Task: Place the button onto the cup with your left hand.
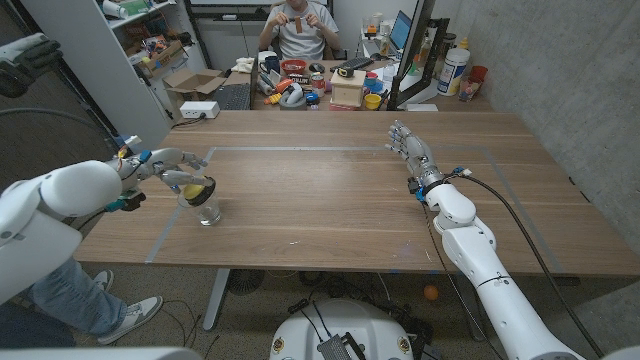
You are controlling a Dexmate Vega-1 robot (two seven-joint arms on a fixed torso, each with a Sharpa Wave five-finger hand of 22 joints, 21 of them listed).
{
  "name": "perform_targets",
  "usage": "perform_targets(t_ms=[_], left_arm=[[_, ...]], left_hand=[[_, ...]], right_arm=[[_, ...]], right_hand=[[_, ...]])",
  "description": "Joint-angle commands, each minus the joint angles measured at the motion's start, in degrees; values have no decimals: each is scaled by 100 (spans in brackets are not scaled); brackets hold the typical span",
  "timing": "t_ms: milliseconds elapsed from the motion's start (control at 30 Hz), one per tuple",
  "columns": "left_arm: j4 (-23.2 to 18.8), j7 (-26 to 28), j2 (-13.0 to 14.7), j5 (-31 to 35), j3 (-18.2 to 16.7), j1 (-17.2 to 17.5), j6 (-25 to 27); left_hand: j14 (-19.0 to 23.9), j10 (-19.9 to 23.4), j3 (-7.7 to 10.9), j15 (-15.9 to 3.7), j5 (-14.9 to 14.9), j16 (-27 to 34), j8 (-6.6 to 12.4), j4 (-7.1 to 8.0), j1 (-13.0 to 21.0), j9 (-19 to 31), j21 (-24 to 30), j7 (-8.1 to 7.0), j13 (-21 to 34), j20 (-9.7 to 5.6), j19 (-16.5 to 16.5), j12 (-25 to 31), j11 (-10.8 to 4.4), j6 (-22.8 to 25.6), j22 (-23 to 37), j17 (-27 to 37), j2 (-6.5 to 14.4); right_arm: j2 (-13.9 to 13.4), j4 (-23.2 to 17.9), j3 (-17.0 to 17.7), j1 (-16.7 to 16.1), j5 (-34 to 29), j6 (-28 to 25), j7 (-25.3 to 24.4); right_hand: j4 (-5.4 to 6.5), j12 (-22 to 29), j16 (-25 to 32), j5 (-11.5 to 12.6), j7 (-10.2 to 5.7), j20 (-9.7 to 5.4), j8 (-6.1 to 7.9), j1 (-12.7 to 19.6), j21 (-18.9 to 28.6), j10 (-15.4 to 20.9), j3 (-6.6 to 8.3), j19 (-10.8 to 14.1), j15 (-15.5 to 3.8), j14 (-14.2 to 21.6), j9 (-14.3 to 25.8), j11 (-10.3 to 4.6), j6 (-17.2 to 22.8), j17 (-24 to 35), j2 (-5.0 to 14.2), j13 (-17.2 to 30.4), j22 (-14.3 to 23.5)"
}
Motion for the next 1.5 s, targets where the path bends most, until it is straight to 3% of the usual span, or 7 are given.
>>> perform_targets(t_ms=[33, 433, 567, 1133, 1267, 1433, 1500], left_arm=[[7, -12, -101, -147, -85, 12, -118], [66, 255, -545, -645, -241, -155, -499], [107, 329, -694, -952, -303, -270, -690], [162, 379, -574, -1676, -176, -593, -817], [177, 469, -749, -1986, -224, -673, -942], [349, 649, -1292, -2727, -325, -820, -1460], [391, 724, -1373, -2882, -326, -833, -1566]], left_hand=[[-40, -38, 3, 6, -21, 3, 10, 70, -101, 14, -4, 18, 13, -1, -42, 19, 32, 4, 10, 7, 10], [-124, 91, -14, 11, -5, 24, 64, 156, -239, 26, -40, -12, -18, 0, -221, 85, -59, 125, 9, -23, 76], [5, 308, -10, -57, 3, 101, 113, 226, -339, 18, -18, -37, -61, -6, -270, 151, -218, 266, 14, -54, 157], [84, 367, 6, -69, 5, 126, 180, 271, -407, 2, 24, -86, -121, -12, -257, 132, -249, 470, 18, -106, 229], [73, 353, 9, -63, 5, 121, 161, 276, -417, -2, 25, -106, -133, -11, -269, 119, -220, 434, 17, -116, 238], [50, 380, 10, -80, 5, 112, 153, 291, -440, -5, 23, -105, -144, -9, -286, 124, -248, 422, 17, -124, 255], [35, 394, 9, -83, 3, 109, 148, 318, -477, -6, 14, -102, -153, -6, -319, 123, -291, 418, 16, -128, 283]], right_arm=[[-12, -124, -15, -28, -38, -79, -13], [-41, -300, 11, -127, -61, -59, -61], [-57, -400, 38, -177, -55, -86, -92], [-111, -712, 158, -422, 4, -132, -179], [-119, -765, 171, -460, 10, -108, -190], [-147, -894, 185, -529, -1, -56, -208], [-148, -926, 188, -543, 5, -57, -221]], right_hand=[[-27, 36, -7, 40, -8, -2, 15, 1, -25, 54, 15, 43, -1, 69, -4, -16, 12, -4, 23, 28, 19], [-30, 36, -6, 41, -27, 2, 16, 1, -47, 59, 16, 53, -9, 78, -4, -25, 19, -3, 29, 28, 20], [-31, 35, -5, 41, -27, 2, 16, 0, -54, 57, 16, 55, -10, 83, -3, -25, 19, -3, 29, 28, 20], [-33, 36, -6, 42, -28, 11, 17, -5, -88, 64, 15, 67, -1, 91, -3, -14, 27, -1, 37, 29, 22], [-34, 34, -7, 43, -27, 16, 18, -5, -96, 62, 16, 66, 0, 91, -2, -16, 29, -1, 38, 29, 22], [-37, 36, -6, 43, -23, 7, 17, -5, -109, 67, 16, 68, 7, 96, -2, -17, 28, -2, 39, 29, 22], [-38, 36, -8, 43, -21, 0, 17, -5, -115, 68, 16, 68, 7, 95, -2, -13, 28, -2, 39, 29, 23]])
